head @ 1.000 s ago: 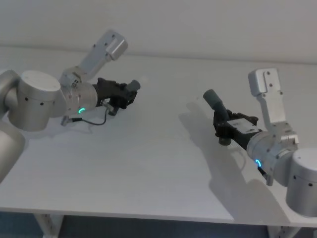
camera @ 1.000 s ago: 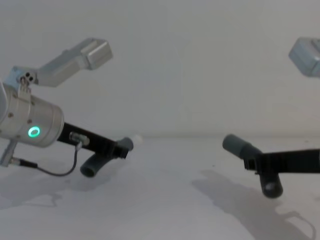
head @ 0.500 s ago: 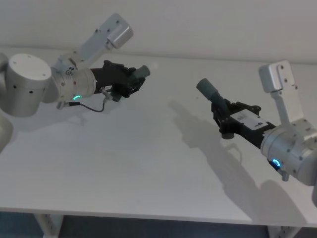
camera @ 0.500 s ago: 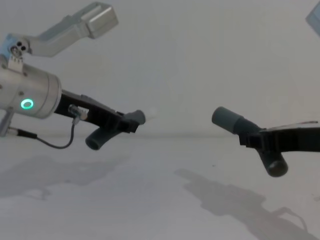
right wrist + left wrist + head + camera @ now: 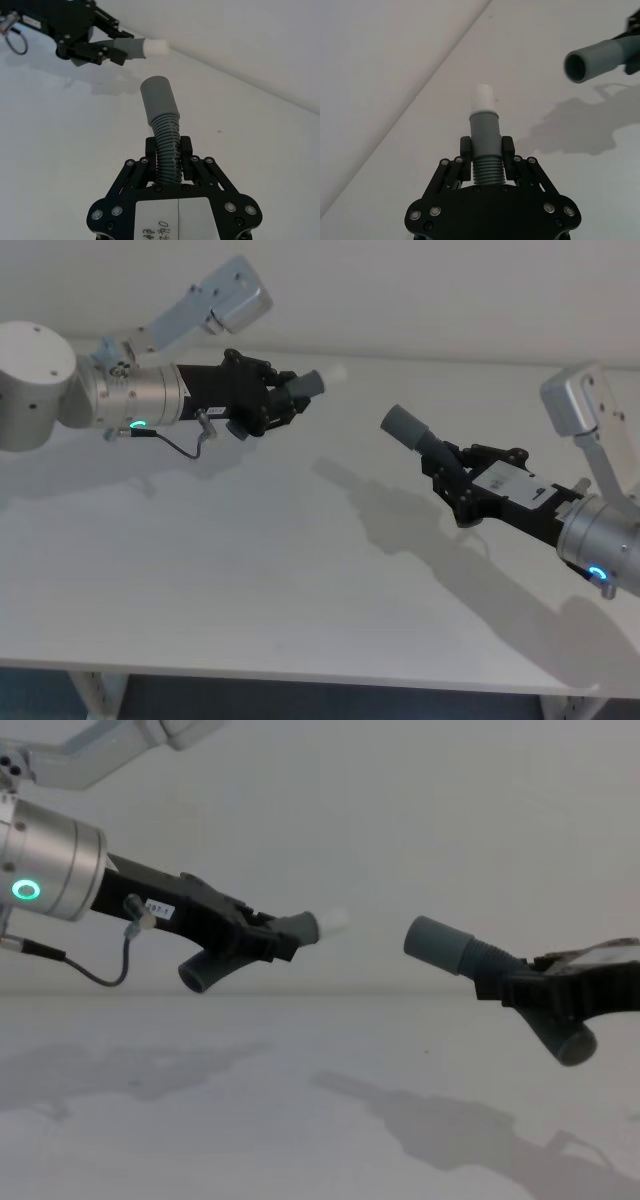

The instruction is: Use both hands to pick up one end of the pipe from the table, align the ends, and insert them.

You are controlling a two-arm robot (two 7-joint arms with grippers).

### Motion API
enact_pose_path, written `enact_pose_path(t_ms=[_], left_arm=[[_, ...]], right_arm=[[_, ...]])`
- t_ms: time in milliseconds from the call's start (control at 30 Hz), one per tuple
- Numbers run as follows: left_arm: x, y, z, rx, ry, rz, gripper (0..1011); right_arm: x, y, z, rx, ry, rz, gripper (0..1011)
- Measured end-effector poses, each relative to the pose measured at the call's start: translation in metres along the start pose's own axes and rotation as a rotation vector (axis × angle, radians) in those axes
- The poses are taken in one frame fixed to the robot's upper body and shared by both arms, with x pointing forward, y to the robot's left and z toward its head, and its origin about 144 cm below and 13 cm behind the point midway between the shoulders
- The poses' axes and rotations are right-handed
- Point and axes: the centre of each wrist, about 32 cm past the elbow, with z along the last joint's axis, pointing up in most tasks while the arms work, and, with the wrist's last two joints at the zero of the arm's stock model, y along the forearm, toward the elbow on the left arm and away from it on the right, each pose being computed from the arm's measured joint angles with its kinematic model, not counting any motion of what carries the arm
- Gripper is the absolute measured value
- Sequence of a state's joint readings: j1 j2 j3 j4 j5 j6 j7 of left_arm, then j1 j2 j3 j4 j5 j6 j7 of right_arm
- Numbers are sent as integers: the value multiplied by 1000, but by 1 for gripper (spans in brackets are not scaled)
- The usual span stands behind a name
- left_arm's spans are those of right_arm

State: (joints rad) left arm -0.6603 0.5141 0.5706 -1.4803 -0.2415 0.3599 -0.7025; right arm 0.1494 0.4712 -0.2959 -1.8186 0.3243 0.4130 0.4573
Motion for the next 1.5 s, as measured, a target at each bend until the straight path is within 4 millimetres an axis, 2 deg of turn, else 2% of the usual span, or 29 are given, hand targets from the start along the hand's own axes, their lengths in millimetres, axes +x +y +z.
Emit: enact_pose_path(t_ms=[633, 1033, 1500], left_arm=[[14, 18, 6, -88, -142, -254, 351], [18, 26, 7, -96, -204, -330, 351], [20, 25, 6, -108, -233, -370, 351]], right_arm=[[25, -15, -1, 27, -90, 178, 273], [31, -18, 0, 36, -109, 233, 273], [31, -17, 0, 33, -112, 257, 273]])
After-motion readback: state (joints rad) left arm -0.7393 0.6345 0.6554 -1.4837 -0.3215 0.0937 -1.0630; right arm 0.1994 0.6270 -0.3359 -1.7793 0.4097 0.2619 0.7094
